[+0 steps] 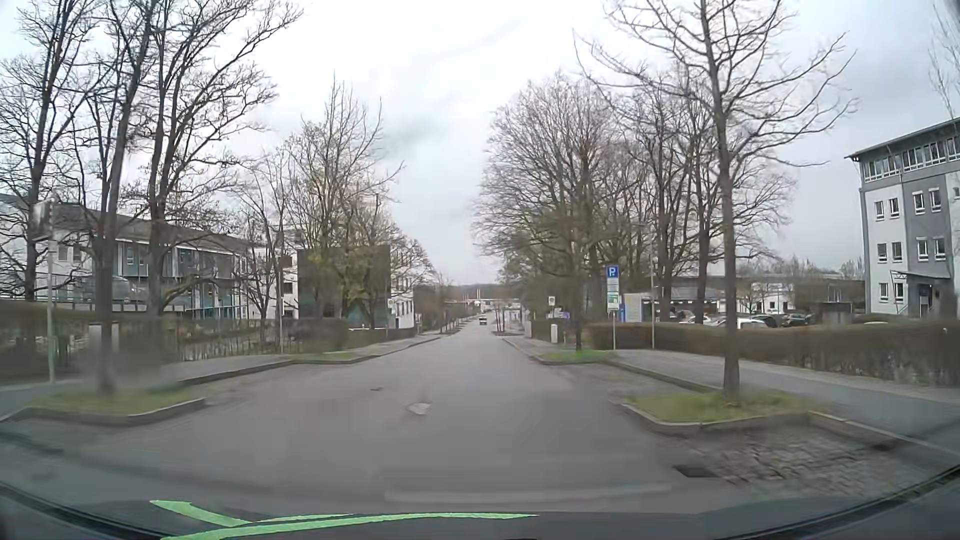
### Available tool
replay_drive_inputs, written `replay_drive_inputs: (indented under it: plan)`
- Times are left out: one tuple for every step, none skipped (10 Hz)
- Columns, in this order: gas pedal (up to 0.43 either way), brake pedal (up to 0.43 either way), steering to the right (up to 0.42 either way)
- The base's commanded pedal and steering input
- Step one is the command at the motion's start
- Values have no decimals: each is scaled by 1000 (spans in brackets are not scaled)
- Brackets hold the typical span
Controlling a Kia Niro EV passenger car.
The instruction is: Follow the waypoints while adhering to traffic rules and regulations
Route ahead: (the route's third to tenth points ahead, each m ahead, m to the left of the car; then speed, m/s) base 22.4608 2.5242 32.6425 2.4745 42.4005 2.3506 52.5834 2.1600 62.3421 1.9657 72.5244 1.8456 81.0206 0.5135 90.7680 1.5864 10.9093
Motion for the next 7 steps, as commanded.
replay_drive_inputs:
  plan:
    - [169,0,0]
    - [169,0,0]
    - [169,0,0]
    - [157,0,0]
    - [157,0,0]
    - [157,0,0]
    - [157,0,0]
